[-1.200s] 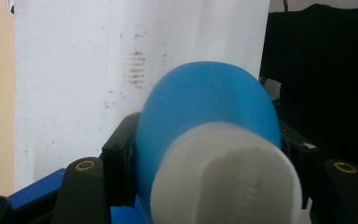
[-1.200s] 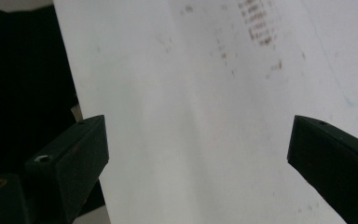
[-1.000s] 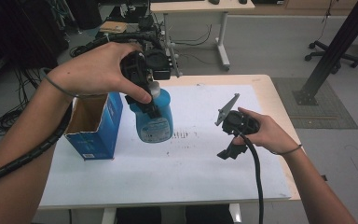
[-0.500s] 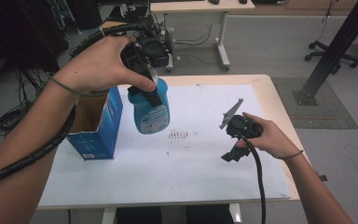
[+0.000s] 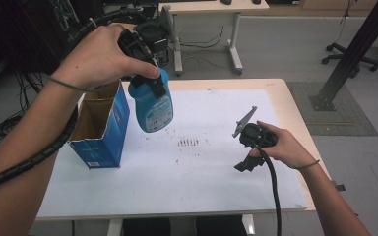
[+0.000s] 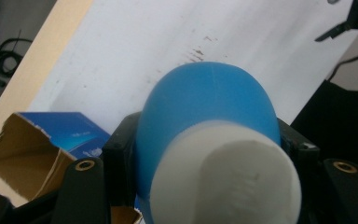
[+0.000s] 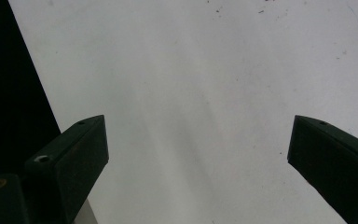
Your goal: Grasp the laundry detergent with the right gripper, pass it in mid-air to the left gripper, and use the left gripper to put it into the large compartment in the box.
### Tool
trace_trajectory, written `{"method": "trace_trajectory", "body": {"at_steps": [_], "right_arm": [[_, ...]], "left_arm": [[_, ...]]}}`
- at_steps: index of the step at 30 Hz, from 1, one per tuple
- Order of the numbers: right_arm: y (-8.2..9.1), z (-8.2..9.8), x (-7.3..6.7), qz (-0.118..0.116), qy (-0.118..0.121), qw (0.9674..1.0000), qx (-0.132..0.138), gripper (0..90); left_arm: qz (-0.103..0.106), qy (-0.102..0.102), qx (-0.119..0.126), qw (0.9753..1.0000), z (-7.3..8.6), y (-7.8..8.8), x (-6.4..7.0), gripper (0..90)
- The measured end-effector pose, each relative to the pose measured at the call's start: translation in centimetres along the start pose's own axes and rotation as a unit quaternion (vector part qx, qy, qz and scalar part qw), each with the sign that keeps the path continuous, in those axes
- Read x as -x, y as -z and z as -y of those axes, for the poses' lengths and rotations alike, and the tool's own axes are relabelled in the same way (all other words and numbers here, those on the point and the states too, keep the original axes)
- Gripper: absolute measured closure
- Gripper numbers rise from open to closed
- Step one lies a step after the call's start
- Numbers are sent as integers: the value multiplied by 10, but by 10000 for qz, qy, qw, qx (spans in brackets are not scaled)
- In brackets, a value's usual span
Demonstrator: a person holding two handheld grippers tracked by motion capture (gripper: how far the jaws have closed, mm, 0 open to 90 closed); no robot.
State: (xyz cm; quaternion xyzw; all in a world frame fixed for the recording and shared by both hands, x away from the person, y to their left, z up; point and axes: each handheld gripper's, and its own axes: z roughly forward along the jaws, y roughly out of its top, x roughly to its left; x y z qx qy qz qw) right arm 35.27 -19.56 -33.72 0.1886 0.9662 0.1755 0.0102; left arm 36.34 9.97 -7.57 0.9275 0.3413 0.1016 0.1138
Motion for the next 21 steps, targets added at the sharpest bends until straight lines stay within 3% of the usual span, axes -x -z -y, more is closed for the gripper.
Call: {"method": "trace_trajectory", "body": {"at_steps": [3, 4, 6, 9, 10, 13, 14, 16, 17, 20, 21], "right_arm": [[-1, 0, 0, -11, 5, 10000, 11, 52], [-1, 1, 0, -5, -12, 10000, 5, 51], [-1, 0, 0, -15, -29, 10000, 13, 51], [-2, 0, 0, -17, -28, 10000, 20, 51], [-2, 0, 0, -24, -22, 10000, 25, 51], [-3, -1, 0, -17, -26, 10000, 34, 51], [-4, -1, 0, -8, -17, 10000, 43, 51], [-5, -1, -1, -22, -1, 10000, 71, 51], [-5, -1, -1, -26, 3, 10000, 77, 51], [-7, -1, -1, -34, -7, 10000, 67, 51], [-7, -1, -1, -34, -7, 10000, 67, 51]], "left_arm": [[-107, 230, 11, 9997, 3, 6, -9, 380], [-206, 508, 17, 9985, 8, 13, -21, 380], [-206, 508, 17, 9985, 8, 13, -21, 380], [-242, 703, 47, 9972, 13, 20, -31, 380], [-246, 862, 88, 9959, 18, 25, -39, 380], [-254, 981, 110, 9948, 21, 28, -45, 380], [-283, 1116, 124, 9933, 26, 33, -54, 380], [-294, 1175, 129, 9926, 28, 35, -58, 380], [-343, 1497, 182, 9880, 37, 40, -72, 380], [-343, 1497, 182, 9880, 37, 40, -72, 380], [-380, 1593, 203, 9863, 40, 41, -77, 380]]}}
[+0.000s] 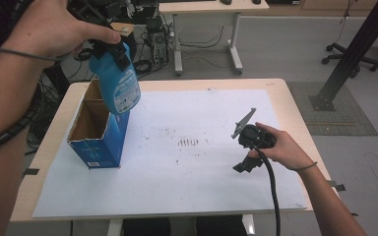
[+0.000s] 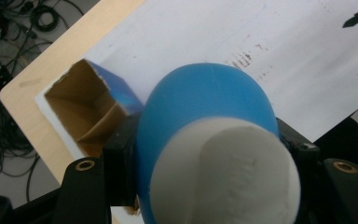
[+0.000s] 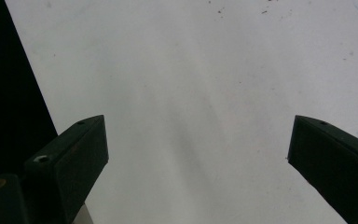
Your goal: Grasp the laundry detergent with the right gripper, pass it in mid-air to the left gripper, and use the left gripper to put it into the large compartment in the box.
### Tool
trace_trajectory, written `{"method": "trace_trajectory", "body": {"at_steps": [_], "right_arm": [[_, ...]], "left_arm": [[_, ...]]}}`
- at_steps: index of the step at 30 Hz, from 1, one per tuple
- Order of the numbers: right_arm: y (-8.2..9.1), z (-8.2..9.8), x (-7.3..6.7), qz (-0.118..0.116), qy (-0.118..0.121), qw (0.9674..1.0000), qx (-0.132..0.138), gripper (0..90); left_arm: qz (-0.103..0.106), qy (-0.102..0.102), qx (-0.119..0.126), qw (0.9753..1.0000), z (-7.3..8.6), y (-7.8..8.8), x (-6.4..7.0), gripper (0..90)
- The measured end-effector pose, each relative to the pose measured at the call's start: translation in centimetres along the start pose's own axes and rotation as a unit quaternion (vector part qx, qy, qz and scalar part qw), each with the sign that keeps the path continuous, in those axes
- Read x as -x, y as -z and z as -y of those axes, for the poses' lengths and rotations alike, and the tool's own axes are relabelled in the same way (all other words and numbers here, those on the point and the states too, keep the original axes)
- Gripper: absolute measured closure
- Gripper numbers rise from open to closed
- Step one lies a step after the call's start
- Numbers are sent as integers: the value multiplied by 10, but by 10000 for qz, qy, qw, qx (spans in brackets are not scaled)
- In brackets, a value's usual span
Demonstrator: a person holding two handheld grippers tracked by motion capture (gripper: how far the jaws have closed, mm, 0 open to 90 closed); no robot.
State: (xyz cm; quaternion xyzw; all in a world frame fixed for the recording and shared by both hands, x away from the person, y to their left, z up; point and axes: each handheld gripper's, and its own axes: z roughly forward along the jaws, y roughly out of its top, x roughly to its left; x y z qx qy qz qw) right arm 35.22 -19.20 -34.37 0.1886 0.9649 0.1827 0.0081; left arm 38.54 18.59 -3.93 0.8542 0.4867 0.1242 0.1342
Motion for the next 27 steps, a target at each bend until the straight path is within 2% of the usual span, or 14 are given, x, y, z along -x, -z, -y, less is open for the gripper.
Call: {"method": "trace_trajectory", "body": {"at_steps": [1, 2, 4, 6, 7, 8, 9, 12, 14, 16, 17, 20, 21, 27], "right_arm": [[0, 0, 0, 0, 0, 10000, 0, 51], [0, 0, 0, -5, 4, 10000, 3, 51], [-1, 1, 1, 5, 0, 10000, 2, 51], [-1, 1, 1, 3, 0, 10000, 4, 51], [-1, 1, 1, 3, 0, 10000, 4, 51], [-1, 1, 1, 13, 6, 10000, 9, 51], [-1, 1, 1, 12, -4, 10000, 12, 51], [-1, 2, 1, 10, 1, 10000, 0, 51], [-1, 2, 1, 8, 4, 10000, -3, 51], [-2, 2, 1, 14, -13, 10000, -2, 51], [-2, 1, 2, -1, -3, 10000, 4, 51], [-3, 1, 2, -11, 8, 10000, 6, 51], [-3, 0, 2, 1, 12, 10000, 15, 51], [-4, 1, 2, -12, 9, 10000, 0, 51]], "left_arm": [[0, 0, 0, 10000, 0, 0, 0, 379], [-53, 196, -21, 9998, 3, 1, -10, 379], [-53, 196, -21, 9998, 3, 1, -10, 380], [-98, 402, -19, 9991, 5, 3, -21, 380], [-98, 402, -19, 9991, 5, 3, -21, 380], [-128, 502, -8, 9987, 7, 5, -26, 379], [-179, 723, 15, 9972, 10, 7, -36, 379], [-196, 765, 7, 9969, 10, 7, -38, 379], [-277, 981, 1, 9948, 14, 5, -47, 379], [-298, 1038, 0, 9941, 14, 4, -49, 379], [-289, 1183, -25, 9926, 17, 1, -56, 379], [-278, 1213, -39, 9922, 18, 0, -57, 380], [-247, 1334, -17, 9908, 19, -2, -62, 380], [-279, 1447, 25, 9891, 21, -8, -67, 379]]}}
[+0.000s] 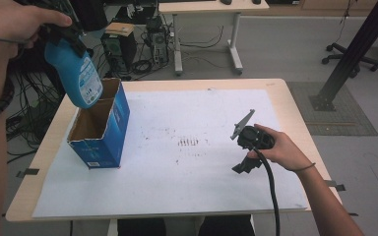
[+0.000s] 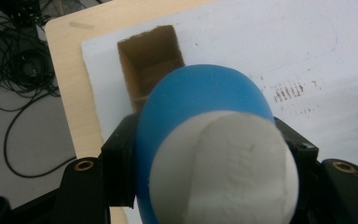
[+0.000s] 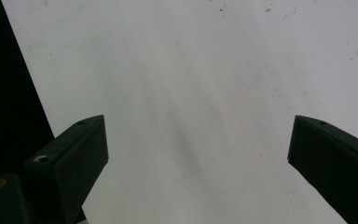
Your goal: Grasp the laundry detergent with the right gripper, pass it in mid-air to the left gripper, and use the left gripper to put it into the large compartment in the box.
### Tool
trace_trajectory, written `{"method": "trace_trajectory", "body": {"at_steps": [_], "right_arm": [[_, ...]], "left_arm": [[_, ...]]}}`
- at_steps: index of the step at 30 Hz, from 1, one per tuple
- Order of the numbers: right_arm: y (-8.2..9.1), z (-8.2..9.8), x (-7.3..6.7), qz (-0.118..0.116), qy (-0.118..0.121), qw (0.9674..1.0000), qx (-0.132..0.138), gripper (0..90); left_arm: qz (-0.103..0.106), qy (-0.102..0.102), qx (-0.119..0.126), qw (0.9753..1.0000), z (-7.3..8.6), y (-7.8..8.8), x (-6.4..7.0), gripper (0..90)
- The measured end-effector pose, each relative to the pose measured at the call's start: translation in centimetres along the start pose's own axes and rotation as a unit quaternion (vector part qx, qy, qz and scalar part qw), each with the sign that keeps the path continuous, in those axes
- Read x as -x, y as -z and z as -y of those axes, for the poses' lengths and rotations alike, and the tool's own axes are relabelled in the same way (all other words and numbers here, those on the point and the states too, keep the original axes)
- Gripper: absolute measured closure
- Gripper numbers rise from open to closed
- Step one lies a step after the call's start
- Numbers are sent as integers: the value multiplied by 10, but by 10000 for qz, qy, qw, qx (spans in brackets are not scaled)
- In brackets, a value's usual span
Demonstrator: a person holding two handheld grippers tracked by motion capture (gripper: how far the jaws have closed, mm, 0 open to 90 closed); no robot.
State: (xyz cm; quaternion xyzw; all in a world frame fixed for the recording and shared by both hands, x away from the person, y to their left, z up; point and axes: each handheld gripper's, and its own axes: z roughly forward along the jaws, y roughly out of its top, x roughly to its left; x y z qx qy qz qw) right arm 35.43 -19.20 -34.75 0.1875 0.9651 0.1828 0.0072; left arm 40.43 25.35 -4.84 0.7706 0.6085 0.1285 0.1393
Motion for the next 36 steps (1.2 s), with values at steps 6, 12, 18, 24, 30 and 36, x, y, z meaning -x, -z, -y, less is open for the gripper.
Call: {"method": "trace_trajectory", "body": {"at_steps": [6, 12, 18, 24, 30, 36], "right_arm": [[-1, 1, 0, -23, -20, 10000, 37, 51], [-2, 2, 0, -35, -29, 10000, 24, 50], [-2, 2, -1, -33, -12, 10000, 34, 51], [-2, 1, -2, -53, 2, 10000, 59, 50], [-3, 2, -1, -62, -3, 10000, 58, 50], [-3, 2, -1, -74, 8, 10000, 40, 49]], "left_arm": [[-18, 53, -22, 10000, 1, -11, -4, 379], [-28, 112, -13, 9999, 3, -20, -7, 379], [4, 204, -127, 9997, 8, -42, -15, 379], [18, 258, -169, 9995, 10, -51, -18, 379], [48, 362, -238, 9991, 15, -69, -23, 379], [50, 394, -322, 9987, 19, -85, -26, 379]]}}
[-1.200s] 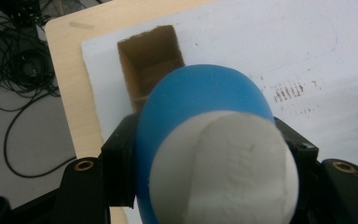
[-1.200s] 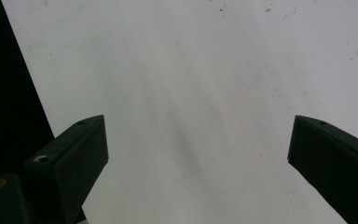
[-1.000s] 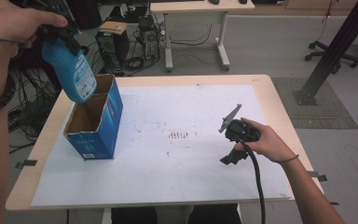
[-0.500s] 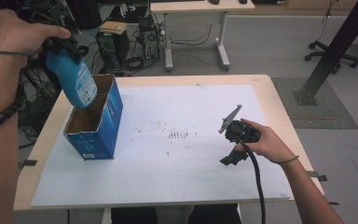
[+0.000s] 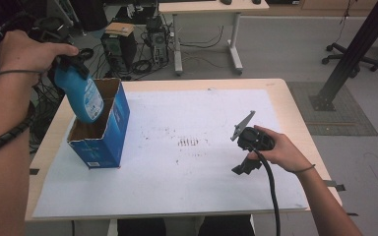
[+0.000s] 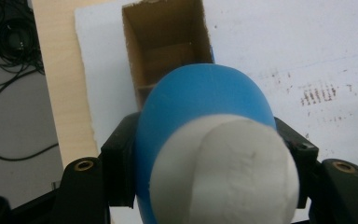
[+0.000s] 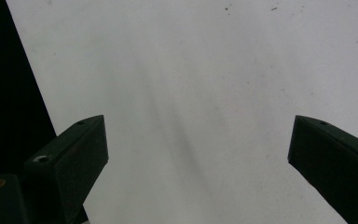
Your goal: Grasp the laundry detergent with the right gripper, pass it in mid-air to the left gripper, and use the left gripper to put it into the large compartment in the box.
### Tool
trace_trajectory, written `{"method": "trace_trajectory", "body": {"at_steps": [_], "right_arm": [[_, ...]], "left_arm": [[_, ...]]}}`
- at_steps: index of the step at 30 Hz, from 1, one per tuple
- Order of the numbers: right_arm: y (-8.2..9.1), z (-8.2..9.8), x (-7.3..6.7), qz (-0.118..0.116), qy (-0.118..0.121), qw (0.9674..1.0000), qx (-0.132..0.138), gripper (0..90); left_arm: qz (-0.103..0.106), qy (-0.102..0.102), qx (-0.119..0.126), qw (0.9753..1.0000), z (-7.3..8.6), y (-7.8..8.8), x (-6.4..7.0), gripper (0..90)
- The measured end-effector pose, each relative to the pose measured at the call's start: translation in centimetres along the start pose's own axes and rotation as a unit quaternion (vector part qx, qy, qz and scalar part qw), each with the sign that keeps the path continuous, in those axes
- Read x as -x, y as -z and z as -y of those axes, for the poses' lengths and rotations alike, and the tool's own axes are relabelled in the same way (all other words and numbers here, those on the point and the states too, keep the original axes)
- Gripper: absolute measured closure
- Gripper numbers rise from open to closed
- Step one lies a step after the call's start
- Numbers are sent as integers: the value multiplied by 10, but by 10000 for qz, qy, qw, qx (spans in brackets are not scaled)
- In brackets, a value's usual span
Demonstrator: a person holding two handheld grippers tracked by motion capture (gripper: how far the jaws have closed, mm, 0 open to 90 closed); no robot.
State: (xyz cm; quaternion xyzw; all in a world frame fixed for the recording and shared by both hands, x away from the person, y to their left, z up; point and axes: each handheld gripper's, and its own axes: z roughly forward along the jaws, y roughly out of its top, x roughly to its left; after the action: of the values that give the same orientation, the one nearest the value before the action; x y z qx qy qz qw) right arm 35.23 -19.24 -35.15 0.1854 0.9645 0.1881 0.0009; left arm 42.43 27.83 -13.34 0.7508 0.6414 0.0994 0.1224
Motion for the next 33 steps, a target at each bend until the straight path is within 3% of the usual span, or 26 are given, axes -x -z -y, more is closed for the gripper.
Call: {"method": "trace_trajectory", "body": {"at_steps": [1, 8, 9, 13, 15, 18, 24, 25, 33], "right_arm": [[0, 0, 0, -17, -14, 10000, -2, 50], [0, -1, 0, -3, -7, 10000, 7, 48], [0, -1, 0, -19, -12, 10000, 6, 48], [-1, -1, 0, -24, -4, 10000, -5, 48], [-3, -2, 0, -15, 16, 10000, 3, 48], [-3, -2, 0, -19, 17, 10000, -10, 48], [-4, -2, 0, -34, 6, 10000, -7, 48], [-4, -2, 0, -31, -1, 10000, -4, 48], [-4, -1, 0, -31, -14, 10000, 11, 48]], "left_arm": [[16, 23, -31, 10000, 2, -8, -2, 379], [7, 33, -73, 10000, 6, -22, -2, 379], [27, 45, -136, 9999, 8, -33, -4, 379], [40, 51, -154, 9999, 9, -38, -4, 379], [48, 79, -220, 9997, 12, -52, -6, 379], [48, 79, -220, 9997, 12, -52, -6, 379], [63, 91, -285, 9995, 15, -66, -6, 379], [75, 98, -324, 9994, 18, -75, -6, 379], [111, 136, -379, 9991, 21, -84, -7, 379]]}}
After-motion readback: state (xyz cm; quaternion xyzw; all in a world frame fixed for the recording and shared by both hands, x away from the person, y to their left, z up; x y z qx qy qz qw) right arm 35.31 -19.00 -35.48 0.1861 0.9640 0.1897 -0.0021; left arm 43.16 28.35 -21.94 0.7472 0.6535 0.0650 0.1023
